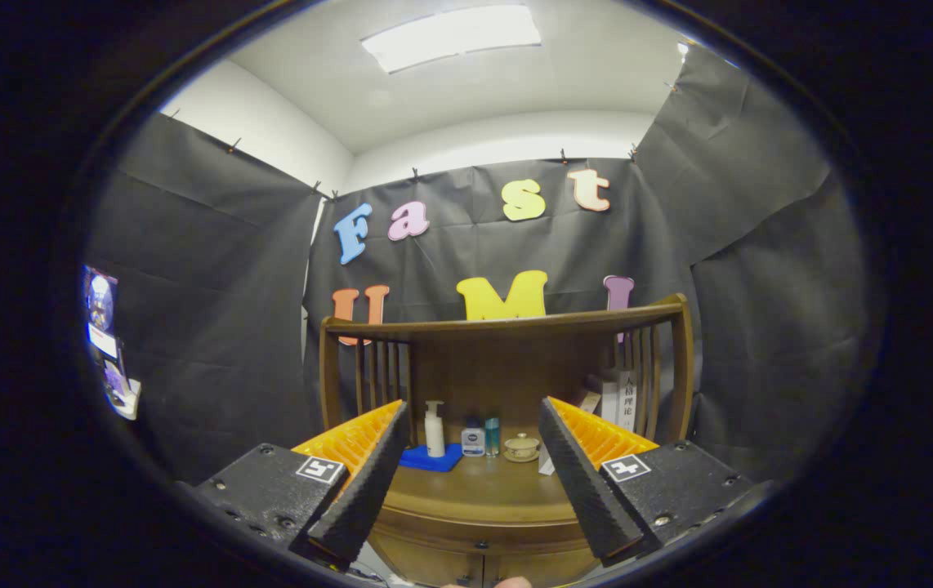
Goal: Pull open the drawer, take out the items inside it, and place them on the countertop above the cabinet.
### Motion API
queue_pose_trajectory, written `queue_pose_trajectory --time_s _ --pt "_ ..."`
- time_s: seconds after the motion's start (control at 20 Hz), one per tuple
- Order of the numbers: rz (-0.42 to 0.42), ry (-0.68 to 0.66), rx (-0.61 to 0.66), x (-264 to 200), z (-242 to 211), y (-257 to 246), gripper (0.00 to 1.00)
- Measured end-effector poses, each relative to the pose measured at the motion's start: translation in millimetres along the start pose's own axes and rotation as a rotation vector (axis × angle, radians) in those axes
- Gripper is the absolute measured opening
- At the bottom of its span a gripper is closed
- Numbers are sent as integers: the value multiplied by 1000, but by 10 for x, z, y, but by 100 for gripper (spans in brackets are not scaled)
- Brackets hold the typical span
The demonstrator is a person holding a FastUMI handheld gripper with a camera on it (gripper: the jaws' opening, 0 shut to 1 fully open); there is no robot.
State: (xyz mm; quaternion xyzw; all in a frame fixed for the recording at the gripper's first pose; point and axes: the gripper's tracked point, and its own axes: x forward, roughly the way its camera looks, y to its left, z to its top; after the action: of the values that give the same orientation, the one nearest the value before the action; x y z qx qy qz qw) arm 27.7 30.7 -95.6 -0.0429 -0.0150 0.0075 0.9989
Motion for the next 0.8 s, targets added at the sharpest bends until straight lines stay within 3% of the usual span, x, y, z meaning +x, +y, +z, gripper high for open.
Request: queue_pose_trajectory --time_s 0.35,0.8 --pt "-12 94 31 207 -974 101 99" --pt "-90 248 38 563 -2147 -156 99"
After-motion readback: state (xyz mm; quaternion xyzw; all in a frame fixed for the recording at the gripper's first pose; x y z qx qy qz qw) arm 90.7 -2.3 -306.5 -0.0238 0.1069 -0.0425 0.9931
